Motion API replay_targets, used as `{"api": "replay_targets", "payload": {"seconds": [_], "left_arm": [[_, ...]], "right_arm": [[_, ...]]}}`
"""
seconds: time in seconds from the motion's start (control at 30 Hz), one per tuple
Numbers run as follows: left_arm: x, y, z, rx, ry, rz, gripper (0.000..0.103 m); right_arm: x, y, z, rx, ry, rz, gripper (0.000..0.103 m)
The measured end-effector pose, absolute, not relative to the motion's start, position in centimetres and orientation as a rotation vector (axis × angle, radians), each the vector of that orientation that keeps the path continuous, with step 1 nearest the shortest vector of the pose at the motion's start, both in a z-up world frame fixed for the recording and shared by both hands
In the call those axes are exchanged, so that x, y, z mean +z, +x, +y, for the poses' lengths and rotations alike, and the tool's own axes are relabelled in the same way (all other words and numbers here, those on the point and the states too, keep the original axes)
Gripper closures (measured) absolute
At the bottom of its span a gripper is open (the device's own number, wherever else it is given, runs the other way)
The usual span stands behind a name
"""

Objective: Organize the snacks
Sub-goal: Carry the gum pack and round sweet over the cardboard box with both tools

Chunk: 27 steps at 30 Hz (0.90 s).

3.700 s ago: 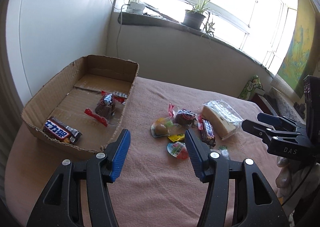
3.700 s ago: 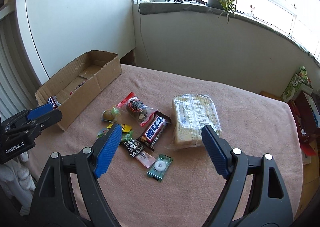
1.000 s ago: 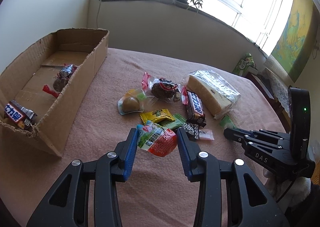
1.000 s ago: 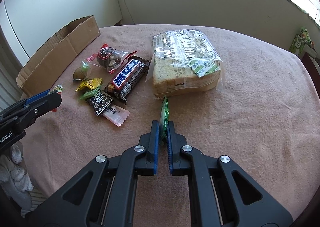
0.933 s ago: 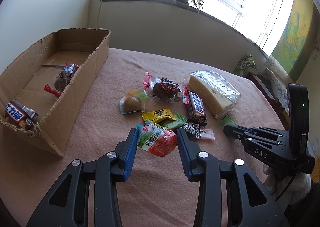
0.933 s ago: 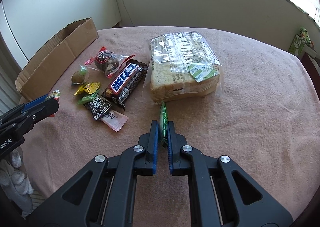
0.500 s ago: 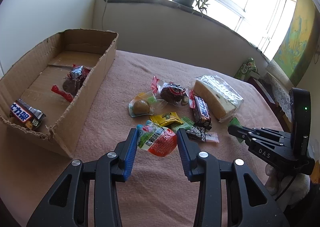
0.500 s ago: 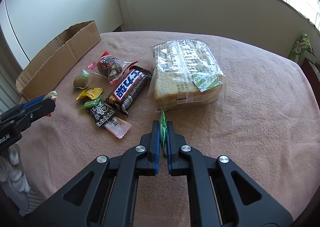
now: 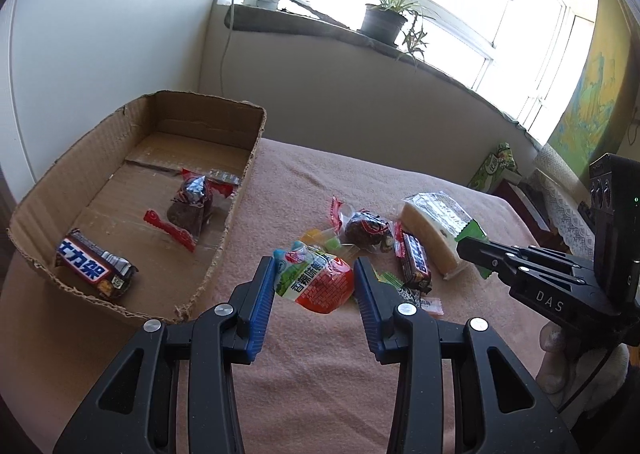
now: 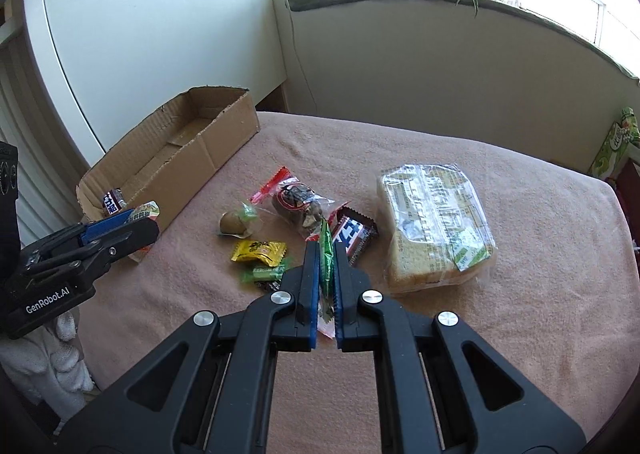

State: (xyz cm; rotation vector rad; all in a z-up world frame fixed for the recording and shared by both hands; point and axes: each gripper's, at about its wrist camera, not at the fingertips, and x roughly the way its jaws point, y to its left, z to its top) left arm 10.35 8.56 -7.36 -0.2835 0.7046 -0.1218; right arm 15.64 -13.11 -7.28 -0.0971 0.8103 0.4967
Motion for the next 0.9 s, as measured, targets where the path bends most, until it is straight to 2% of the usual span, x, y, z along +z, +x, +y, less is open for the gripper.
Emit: {"api": "replay_targets", "payload": {"seconds": [0.9], "left_arm": [[-6.4,10.7,16.9,0.015,-0.312,0.658,0.065]], "right_arm": [[-4.5,18.0,0.8,0.706,-0.185,0.746,0.097]]}}
